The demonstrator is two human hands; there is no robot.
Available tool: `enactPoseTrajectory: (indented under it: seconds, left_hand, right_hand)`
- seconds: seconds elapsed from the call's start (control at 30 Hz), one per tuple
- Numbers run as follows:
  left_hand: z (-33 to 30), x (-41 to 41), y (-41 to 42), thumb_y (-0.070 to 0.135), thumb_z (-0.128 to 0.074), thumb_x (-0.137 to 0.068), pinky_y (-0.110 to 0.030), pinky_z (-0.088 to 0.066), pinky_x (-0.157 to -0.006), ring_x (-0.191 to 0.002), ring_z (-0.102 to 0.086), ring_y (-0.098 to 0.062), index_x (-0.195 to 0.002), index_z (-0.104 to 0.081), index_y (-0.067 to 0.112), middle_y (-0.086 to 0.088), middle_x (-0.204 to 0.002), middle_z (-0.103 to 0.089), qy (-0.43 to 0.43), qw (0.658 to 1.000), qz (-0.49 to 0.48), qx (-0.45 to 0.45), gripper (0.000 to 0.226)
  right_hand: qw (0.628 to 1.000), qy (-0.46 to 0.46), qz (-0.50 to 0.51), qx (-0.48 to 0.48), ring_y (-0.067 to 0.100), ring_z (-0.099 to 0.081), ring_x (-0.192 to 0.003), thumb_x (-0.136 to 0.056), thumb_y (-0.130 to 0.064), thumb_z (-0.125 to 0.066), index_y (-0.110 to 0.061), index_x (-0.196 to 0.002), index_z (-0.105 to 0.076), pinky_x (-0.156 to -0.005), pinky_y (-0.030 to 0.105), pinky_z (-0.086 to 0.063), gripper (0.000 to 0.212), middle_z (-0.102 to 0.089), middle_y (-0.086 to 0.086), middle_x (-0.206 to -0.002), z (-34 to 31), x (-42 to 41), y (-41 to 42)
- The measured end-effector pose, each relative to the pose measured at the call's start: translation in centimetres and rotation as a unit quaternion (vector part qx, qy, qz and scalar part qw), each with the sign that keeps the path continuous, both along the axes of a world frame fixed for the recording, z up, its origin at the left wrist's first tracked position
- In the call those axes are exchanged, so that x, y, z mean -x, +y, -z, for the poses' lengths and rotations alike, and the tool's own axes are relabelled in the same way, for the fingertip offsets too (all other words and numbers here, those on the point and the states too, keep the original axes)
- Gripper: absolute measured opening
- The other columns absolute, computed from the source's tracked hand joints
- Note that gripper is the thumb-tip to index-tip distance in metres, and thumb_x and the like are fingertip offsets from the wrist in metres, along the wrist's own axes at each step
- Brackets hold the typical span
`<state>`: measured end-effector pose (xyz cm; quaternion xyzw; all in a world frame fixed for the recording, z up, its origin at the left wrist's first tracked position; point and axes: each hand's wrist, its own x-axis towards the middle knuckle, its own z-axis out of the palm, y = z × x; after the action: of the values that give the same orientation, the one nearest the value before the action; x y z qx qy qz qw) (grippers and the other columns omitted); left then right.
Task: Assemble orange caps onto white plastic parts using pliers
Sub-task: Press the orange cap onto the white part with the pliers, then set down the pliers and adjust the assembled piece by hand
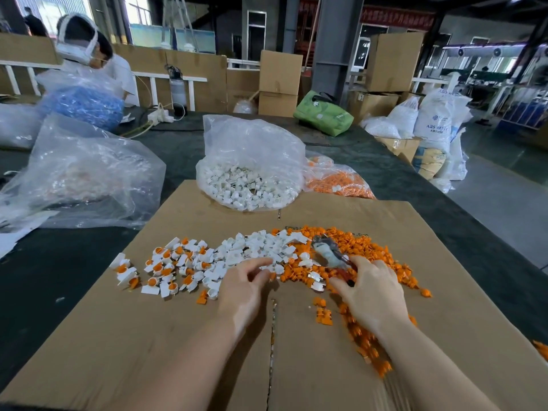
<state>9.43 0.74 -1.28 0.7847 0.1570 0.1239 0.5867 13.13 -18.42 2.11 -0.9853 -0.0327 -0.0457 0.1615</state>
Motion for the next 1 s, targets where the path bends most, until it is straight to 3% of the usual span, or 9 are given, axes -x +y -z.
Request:
enactPoseTrajectory:
  seconds: [0.1,0.23,0.37,0.43,0.5,0.63,0.8,1.0]
  left_hand:
    - [0.3,0.0,-0.1,0.016,-0.055,-0.095,-0.013,-0.03,-0.089,-0.105,-0.048,0.001,-0.108,-0.069,0.028,0.016,-0.108,-0.058,0.0,1.0,0.012,-0.015,0.022]
    - [0.7,-0.3,0.1,0.019,-0.057,-0.094,-0.004,-0.032,-0.072,-0.095,-0.051,0.002,-0.102,-0.068,0.031,0.018,-0.101,-0.059,-0.002,0.999,0.007,-0.033,0.018]
    - [1.0,-0.5,0.4,0.02,-0.057,-0.093,0.005,-0.033,-0.065,-0.085,-0.049,0.013,-0.097,-0.066,0.035,0.029,-0.091,-0.054,-0.006,0.999,0.012,-0.043,0.017]
    - [1.0,-0.6,0.4,0.02,-0.057,-0.094,0.009,-0.03,-0.066,-0.082,-0.046,0.018,-0.102,-0.069,0.031,0.029,-0.091,-0.054,-0.012,0.998,0.022,-0.061,0.018]
    - [1.0,-0.8,0.4,0.02,-0.057,-0.093,0.008,-0.031,-0.068,-0.083,-0.05,0.012,-0.105,-0.07,0.027,0.023,-0.094,-0.057,-0.015,0.996,0.027,-0.086,0.019]
    - [1.0,-0.5,0.5,0.017,-0.059,-0.092,0.007,-0.031,-0.072,-0.088,-0.051,0.008,-0.1,-0.071,0.028,0.019,-0.097,-0.06,-0.025,0.994,0.036,-0.096,0.018]
    - [0.8,0.1,0.7,0.017,-0.058,-0.092,0.004,-0.033,-0.077,-0.094,-0.054,0.009,-0.092,-0.069,0.038,0.02,-0.098,-0.063,-0.031,0.993,0.073,-0.092,0.024]
    - [0.6,0.7,0.4,0.006,-0.065,-0.084,-0.012,-0.043,-0.082,-0.092,-0.06,-0.001,-0.089,-0.067,0.041,0.016,-0.092,-0.065,-0.027,0.995,0.087,-0.029,0.036]
  right_hand:
    - [0.995,-0.026,0.019,0.096,0.025,-0.04,-0.12,-0.089,-0.06,-0.044,-0.024,-0.136,-0.04,-0.098,0.035,-0.035,0.059,-0.046,0.005,-0.126,1.2,-0.8,-0.6]
    - [0.988,-0.047,0.031,0.142,0.023,-0.042,-0.119,-0.09,-0.066,-0.031,-0.025,-0.135,-0.04,-0.098,0.034,-0.035,0.062,-0.046,0.003,-0.126,2.2,-1.5,-0.9]
    - [0.974,-0.07,0.04,0.212,0.024,-0.037,-0.126,-0.093,-0.061,-0.024,-0.025,-0.14,-0.035,-0.11,0.056,-0.015,0.06,-0.045,0.003,-0.133,2.0,-1.1,0.0]
    - [0.971,-0.158,-0.027,0.179,0.027,-0.049,-0.115,-0.089,-0.044,-0.057,-0.022,-0.127,-0.054,-0.104,0.063,-0.022,0.044,-0.056,0.005,-0.121,1.8,-0.4,1.4]
    - [0.951,-0.274,-0.111,0.088,0.027,-0.062,-0.09,-0.067,-0.014,-0.083,-0.017,-0.099,-0.07,-0.094,0.058,-0.04,0.035,-0.066,0.003,-0.095,2.6,0.5,3.1]
    - [0.943,-0.265,-0.2,-0.014,0.02,-0.062,-0.073,-0.065,-0.004,-0.082,-0.02,-0.083,-0.071,-0.086,0.037,-0.035,0.027,-0.065,-0.006,-0.078,4.1,2.1,5.9]
    - [0.952,-0.221,-0.19,-0.097,0.021,-0.061,-0.069,-0.073,-0.008,-0.078,-0.018,-0.077,-0.069,-0.067,0.035,-0.046,0.014,-0.063,-0.004,-0.073,4.3,2.1,6.2]
    - [0.951,-0.223,-0.188,-0.101,0.022,-0.057,-0.065,-0.072,-0.008,-0.079,-0.015,-0.072,-0.064,-0.062,0.034,-0.043,0.017,-0.058,-0.003,-0.069,4.2,2.3,6.1]
